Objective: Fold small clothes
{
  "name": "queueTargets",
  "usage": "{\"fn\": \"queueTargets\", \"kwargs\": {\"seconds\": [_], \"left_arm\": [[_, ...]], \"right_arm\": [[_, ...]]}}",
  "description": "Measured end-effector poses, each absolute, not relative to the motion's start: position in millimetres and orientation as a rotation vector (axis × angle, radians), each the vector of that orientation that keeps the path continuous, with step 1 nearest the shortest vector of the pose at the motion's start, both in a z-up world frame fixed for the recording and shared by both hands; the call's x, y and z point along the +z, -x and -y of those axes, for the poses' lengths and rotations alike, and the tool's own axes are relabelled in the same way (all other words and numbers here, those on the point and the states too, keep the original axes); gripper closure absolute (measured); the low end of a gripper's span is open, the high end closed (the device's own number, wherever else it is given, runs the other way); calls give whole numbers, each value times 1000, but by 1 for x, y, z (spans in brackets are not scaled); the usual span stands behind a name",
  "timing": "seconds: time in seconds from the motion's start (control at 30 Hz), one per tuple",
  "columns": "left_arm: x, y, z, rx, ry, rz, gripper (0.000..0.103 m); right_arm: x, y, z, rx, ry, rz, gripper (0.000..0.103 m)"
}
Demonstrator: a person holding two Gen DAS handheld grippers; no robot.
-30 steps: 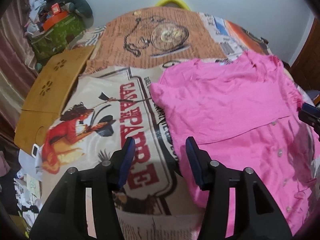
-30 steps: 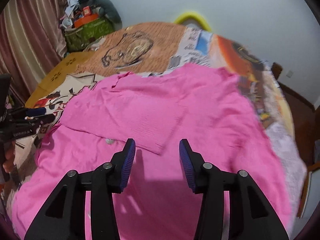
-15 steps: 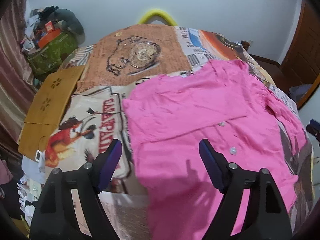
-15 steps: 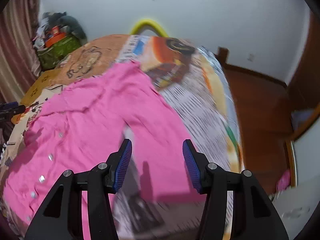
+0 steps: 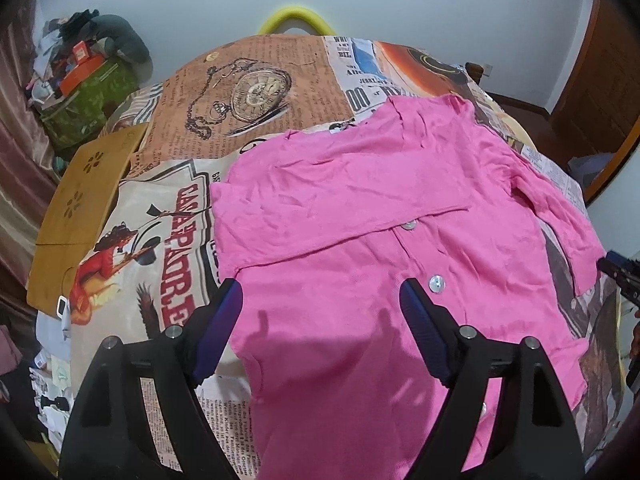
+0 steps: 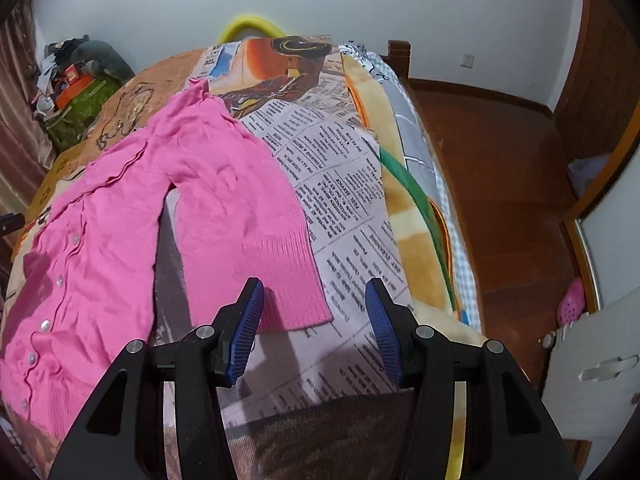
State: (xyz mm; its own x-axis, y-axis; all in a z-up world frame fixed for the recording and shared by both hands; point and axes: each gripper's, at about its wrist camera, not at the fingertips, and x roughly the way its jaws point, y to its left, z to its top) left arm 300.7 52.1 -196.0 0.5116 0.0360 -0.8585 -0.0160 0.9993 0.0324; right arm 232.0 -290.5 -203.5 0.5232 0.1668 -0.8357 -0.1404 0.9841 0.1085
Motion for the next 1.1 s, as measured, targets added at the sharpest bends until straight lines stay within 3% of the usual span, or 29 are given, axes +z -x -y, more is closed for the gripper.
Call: {"fn": "queueTargets", "kwargs": {"seconds": [0.17, 0.27, 0.5, 1.1], "left_arm": [[-199, -300, -47, 16, -35, -1034, 23], [-200, -299, -47, 12, -30, -1035, 23], [-196, -295, -50, 7, -21, -1016, 23], [-190, -300, -82, 17, 19, -983, 23]], "right_arm": [[-207, -230, 286, 181, -23, -980, 51], [-211, -226, 277, 161, 73, -988, 58], [-199, -228, 280, 180, 55, -989, 94], [-99, -278, 186, 425, 22, -795, 96]]}}
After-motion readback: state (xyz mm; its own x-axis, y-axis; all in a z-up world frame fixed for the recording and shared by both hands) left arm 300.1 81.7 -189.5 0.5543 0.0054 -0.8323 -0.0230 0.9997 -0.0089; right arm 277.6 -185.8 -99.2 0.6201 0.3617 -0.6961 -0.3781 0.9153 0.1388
